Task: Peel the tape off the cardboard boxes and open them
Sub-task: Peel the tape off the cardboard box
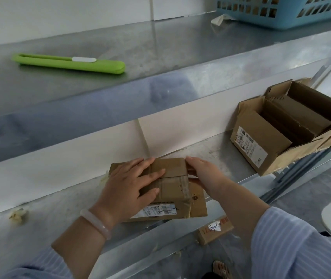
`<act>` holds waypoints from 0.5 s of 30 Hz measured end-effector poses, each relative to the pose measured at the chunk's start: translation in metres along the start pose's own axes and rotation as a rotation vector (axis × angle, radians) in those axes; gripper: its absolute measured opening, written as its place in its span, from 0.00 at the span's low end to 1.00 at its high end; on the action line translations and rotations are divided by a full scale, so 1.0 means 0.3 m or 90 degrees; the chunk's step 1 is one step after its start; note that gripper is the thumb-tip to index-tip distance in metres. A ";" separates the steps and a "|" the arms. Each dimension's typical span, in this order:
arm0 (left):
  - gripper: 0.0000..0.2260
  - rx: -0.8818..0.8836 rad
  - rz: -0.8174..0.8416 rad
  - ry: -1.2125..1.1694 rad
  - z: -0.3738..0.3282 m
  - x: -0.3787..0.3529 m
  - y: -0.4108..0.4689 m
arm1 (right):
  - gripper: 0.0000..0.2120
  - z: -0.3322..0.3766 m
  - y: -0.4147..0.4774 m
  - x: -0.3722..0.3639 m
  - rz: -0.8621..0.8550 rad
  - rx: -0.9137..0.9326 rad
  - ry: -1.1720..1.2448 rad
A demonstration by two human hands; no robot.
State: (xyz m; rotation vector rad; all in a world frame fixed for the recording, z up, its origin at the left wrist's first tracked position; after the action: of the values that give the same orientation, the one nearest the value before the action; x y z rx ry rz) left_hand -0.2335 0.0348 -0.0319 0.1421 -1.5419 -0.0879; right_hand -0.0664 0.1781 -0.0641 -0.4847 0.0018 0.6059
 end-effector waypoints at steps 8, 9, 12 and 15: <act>0.21 -0.006 -0.008 0.002 0.007 -0.008 0.003 | 0.11 0.045 0.036 0.055 0.016 0.017 -0.006; 0.21 -0.006 -0.010 0.001 0.008 -0.008 0.003 | 0.11 0.053 0.033 0.059 0.008 0.024 -0.009; 0.21 -0.002 -0.013 0.004 0.008 -0.006 0.006 | 0.10 0.066 0.018 0.075 -0.027 0.022 0.009; 0.22 0.006 -0.009 0.007 0.010 -0.011 0.008 | 0.10 0.059 -0.001 0.066 -0.013 -0.026 -0.011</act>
State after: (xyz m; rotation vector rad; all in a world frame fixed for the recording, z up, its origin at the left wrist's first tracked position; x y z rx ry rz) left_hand -0.2368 0.0374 -0.0346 0.1603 -1.5308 -0.0906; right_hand -0.0523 0.1965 -0.0512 -0.5184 -0.0326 0.5904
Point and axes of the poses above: each hand's wrist, its own y-axis towards the middle knuckle, its own x-axis out of the back of the hand, z = x × y, the point moved 3 cm from there along y, towards the middle knuckle, and after that the axes turned 12 degrees about y, right-handed, at the moved point
